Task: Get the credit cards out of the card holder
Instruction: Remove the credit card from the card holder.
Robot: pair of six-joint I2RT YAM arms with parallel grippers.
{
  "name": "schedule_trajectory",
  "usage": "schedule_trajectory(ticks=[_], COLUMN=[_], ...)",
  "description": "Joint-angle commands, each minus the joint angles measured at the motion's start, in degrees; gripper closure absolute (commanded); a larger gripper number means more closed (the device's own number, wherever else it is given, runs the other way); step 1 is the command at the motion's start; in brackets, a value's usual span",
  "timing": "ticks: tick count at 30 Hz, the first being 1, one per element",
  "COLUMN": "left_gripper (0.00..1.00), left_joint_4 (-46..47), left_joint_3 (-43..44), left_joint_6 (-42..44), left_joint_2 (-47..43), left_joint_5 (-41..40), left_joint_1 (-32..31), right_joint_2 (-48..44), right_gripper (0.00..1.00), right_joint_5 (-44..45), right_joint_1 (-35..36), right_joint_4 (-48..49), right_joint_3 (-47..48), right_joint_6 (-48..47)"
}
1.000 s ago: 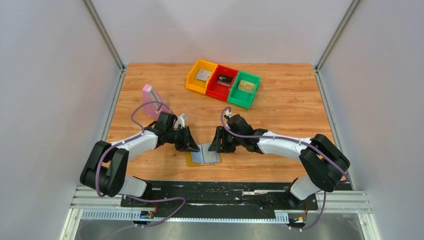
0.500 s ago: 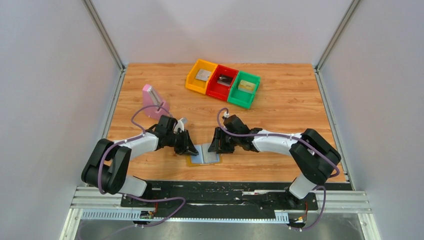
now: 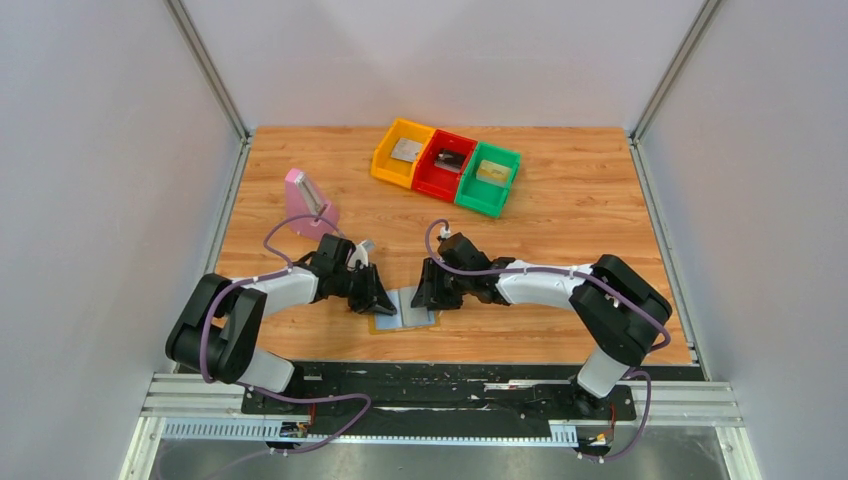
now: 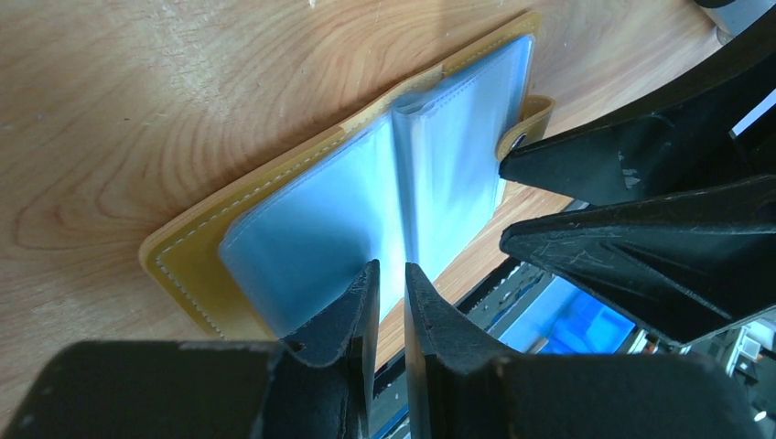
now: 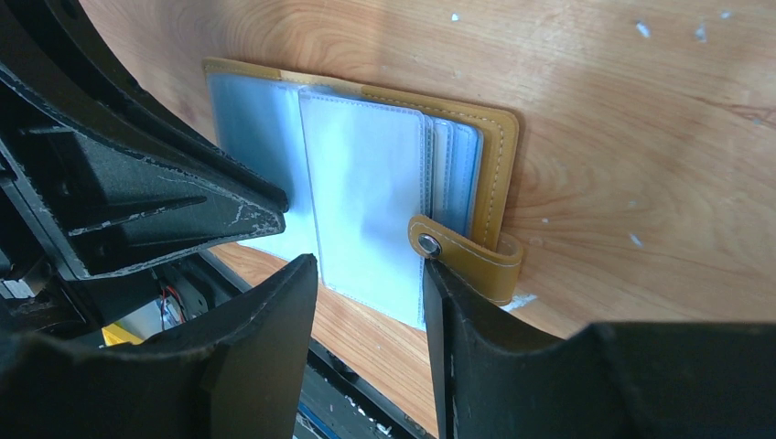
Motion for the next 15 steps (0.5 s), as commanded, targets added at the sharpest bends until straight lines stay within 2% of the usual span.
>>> schedule_trajectory(ticks=[1,15], left_gripper=[0.76,0.77], left_joint_4=[1.51,3.44], left_joint_3=[-0.39,-1.41], left_joint_6=[0.74,0.28], left_joint_2=[0.01,0.63], left_joint_5=[-0.31,0.48], left_joint_1=[-0.23,-0.23], right_joint_2=[1.44,0.01], right_gripper=[0.52,0.52], right_joint_5=[2.7,-0.32], right_joint_1=[1.04,1.04], right_joint_4=[-1.96,3.55], right_joint_3=[2.35,2.08], right_joint_6=[0.31,2.28])
